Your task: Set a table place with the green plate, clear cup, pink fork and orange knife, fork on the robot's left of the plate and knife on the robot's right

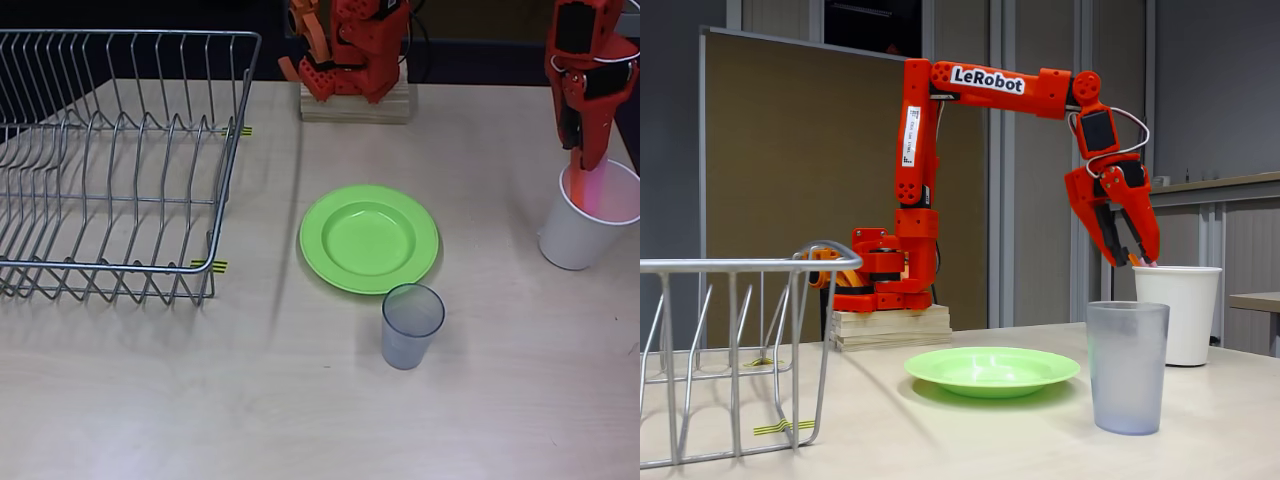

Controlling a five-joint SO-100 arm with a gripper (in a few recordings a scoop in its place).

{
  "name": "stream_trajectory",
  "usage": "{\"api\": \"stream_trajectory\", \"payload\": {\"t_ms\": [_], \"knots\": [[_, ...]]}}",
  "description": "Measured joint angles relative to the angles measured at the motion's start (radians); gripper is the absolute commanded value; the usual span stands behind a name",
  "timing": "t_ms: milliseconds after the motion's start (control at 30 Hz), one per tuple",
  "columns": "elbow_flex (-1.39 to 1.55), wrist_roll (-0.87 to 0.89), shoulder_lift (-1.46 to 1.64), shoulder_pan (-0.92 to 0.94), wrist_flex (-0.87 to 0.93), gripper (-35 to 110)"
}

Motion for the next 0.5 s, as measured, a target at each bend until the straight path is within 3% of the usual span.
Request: {"api": "stream_trajectory", "payload": {"t_ms": [100,500], "knots": [[0.002,0.000,0.000,-0.014,-0.017,0],[0.009,-0.051,0.000,-0.012,-0.044,0]]}}
